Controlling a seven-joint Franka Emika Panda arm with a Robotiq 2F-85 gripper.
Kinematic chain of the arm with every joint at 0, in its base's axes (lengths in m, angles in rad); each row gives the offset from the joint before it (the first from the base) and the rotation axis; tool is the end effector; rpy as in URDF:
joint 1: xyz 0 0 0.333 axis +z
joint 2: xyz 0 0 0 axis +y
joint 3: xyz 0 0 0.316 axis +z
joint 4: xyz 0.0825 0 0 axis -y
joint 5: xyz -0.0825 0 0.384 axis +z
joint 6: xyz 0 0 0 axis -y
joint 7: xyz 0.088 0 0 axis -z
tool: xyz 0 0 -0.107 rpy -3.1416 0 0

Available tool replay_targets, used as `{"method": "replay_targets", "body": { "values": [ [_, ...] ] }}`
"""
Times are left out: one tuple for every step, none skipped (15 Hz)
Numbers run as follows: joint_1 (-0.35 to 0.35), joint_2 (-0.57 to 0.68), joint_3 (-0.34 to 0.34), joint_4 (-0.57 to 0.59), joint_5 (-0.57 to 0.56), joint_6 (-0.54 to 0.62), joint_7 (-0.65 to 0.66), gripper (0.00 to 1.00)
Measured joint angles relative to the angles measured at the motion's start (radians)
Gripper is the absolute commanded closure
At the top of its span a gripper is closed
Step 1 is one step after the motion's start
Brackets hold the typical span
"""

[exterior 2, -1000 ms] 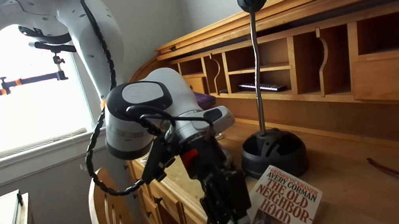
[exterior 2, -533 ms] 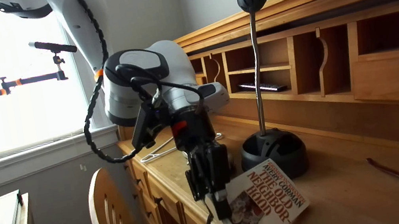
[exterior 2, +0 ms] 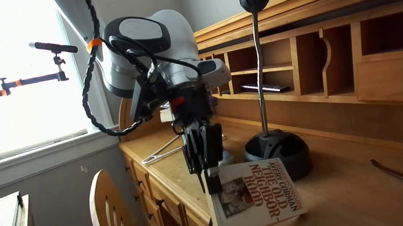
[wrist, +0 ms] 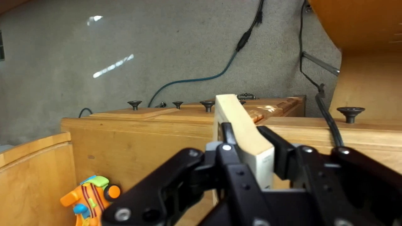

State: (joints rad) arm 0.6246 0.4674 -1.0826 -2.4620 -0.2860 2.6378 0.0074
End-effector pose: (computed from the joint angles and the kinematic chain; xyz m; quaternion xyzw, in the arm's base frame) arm 0.4165 -0.2319 0.2069 0.9593 -0.0820 -0.1050 0.2490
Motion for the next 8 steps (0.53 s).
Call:
{"method": "replay_targets", "body": {
  "values": [
    [-0.011,-0.026,0.009,0.002,-0.013,-0.01,0.014,0.94],
    [-0.022,-0.051,0.018,0.004,-0.025,-0.016,0.027,0.94],
    [-0.035,-0.078,0.029,0.005,-0.039,-0.025,0.04,0.94],
    [-0.05,-0.107,0.044,0.009,-0.05,-0.041,0.053,0.94],
    [-0.069,-0.136,0.061,0.013,-0.061,-0.051,0.067,0.94],
    [-0.095,-0.162,0.085,0.019,-0.072,-0.057,0.082,0.94],
    [-0.127,-0.185,0.114,0.024,-0.085,-0.059,0.098,0.94],
    [-0.165,-0.203,0.149,0.028,-0.097,-0.059,0.111,0.94]
  ]
}}
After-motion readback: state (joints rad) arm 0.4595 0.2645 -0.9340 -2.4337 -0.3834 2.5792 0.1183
